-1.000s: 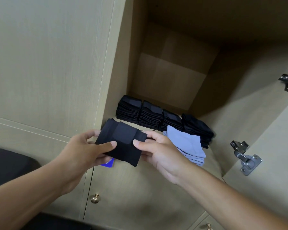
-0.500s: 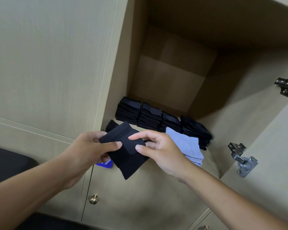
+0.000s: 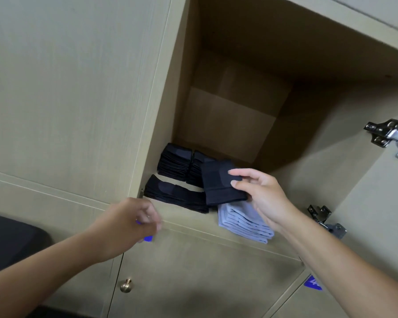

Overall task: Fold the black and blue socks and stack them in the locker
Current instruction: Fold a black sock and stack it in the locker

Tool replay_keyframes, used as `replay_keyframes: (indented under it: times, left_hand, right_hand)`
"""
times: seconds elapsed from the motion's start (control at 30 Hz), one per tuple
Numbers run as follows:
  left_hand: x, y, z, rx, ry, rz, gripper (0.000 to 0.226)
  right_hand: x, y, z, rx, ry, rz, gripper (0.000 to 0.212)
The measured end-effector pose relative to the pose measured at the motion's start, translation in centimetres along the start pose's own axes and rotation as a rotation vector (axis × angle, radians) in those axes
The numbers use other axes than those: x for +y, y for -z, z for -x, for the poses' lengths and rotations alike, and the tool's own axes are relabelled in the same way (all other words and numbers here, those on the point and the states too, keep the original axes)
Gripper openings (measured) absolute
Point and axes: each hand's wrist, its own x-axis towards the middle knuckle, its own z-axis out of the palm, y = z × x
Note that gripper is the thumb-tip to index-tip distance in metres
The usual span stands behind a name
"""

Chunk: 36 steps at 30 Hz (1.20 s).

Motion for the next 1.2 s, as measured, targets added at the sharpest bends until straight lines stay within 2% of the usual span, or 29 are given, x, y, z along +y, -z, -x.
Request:
replay_keyframes:
  times: [0.1,0.4,0.67,0.97,1.2]
  left_hand:
    - [0.0,-0.1,0.2,0.001,-0.038,-0.123,0.013]
    - [0.1,-0.5,-0.1,-0.020,-0.093,-0.221,0.011]
    - [-0.1,-1.4,-0.8,-0.038,-0.113,-0.241,0.011]
    - [-1.0,-1.5,-1.3,-0.044,-0.104,-0.256,0.011]
    - [-1.2,-1.7,-1.5,-0.059,-0.102,-0.254,0.009]
  right_hand:
    - [-0.4,1.0,-2.1,0.075,-0.015,0.002,0.022]
    - [-1.3,3.9,-9.9,0.285,-0.140,-0.037,0.027]
    - [-0.6,3.0,-13.1,0.288,-0.204,0.135,0.033]
    - [1.0,2.4,-14.9,0.266,-0.263,0.267,0.026]
    - [1.5,2.5,-14.8,0.174,-0.166,0.600,0.017]
